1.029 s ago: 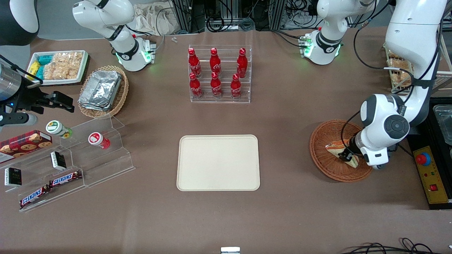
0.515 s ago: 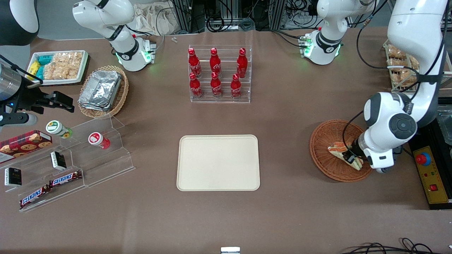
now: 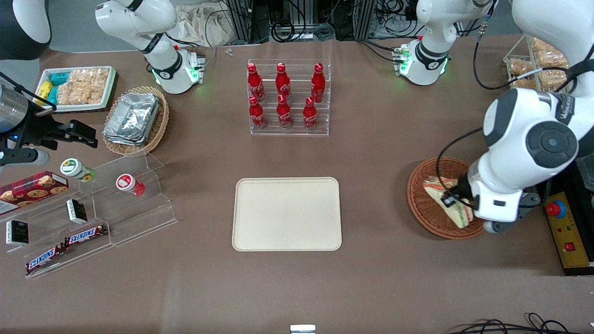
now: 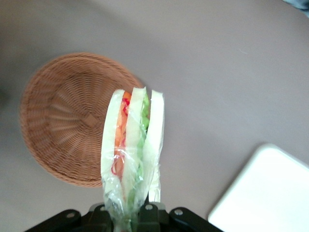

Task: Place sandwich from basket to tray
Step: 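Lift the sandwich and carry it with the left gripper over the tray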

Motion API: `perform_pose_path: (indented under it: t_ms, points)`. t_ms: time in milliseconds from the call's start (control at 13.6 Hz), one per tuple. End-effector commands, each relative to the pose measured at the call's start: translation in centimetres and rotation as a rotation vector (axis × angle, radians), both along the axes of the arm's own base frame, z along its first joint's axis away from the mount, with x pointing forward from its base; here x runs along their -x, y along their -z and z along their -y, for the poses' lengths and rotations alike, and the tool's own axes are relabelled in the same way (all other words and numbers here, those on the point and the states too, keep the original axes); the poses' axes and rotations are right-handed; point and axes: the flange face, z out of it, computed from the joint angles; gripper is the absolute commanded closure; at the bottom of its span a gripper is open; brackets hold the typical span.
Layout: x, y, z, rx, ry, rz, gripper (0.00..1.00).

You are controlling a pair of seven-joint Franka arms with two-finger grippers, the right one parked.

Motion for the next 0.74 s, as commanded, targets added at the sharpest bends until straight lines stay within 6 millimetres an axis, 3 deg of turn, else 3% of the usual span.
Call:
perform_pose_path:
  t_ms: [0, 74, 368, 588, 662]
  points:
    - [-0.8, 0.5, 7.5, 0.075, 0.215, -0.008, 1.0]
    - [0.0, 1.5, 11.2, 0.079, 0.259, -0.017, 1.0]
    - [2.0, 9.1, 21.4, 0.119, 0.401, -0.025, 1.0]
    - [3.1, 16.8, 25.9, 0.12, 0.478, -0.029, 1.0]
    - [2.9, 18.9, 26.1, 0.115, 0.482, -0.019, 1.0]
